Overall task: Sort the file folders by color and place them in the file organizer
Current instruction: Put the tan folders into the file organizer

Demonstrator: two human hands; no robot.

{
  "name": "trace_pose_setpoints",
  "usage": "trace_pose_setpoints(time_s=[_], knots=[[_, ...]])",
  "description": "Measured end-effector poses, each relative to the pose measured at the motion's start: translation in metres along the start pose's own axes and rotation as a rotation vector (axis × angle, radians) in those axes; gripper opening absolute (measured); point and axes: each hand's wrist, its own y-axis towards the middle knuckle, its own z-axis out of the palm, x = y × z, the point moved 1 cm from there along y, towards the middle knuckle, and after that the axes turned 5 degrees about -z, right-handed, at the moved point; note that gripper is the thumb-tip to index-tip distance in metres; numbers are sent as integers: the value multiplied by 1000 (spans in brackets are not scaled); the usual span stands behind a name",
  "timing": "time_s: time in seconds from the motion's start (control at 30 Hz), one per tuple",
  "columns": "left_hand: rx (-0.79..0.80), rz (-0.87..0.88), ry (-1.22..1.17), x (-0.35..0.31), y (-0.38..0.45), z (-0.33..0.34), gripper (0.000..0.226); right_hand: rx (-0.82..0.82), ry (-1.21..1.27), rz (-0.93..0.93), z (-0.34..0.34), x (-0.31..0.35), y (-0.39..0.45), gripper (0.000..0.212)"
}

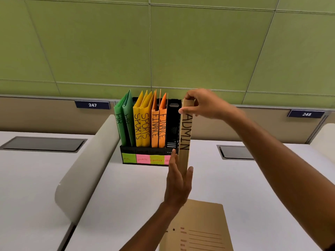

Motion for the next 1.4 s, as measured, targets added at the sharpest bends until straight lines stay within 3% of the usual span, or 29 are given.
trace_pose_setpoints(time_s=[0.23, 0.57, 0.93, 1.1, 1.4], knots=[[11, -32, -66, 41, 16, -40, 87, 21, 75, 25, -27, -4, 29, 27], [56, -145, 169, 99, 48, -68, 63, -20, 11, 6, -21, -13, 77, 26], [243, -41, 438, 156, 96, -73, 56, -123, -149, -27, -47, -27, 112, 25], [312, 42, 573, 172, 124, -70, 62, -185, -201, -48, -64, -29, 133, 26], [437, -14, 846, 192, 141, -71, 77, -235, -325, -141, -30, -49, 144, 35]])
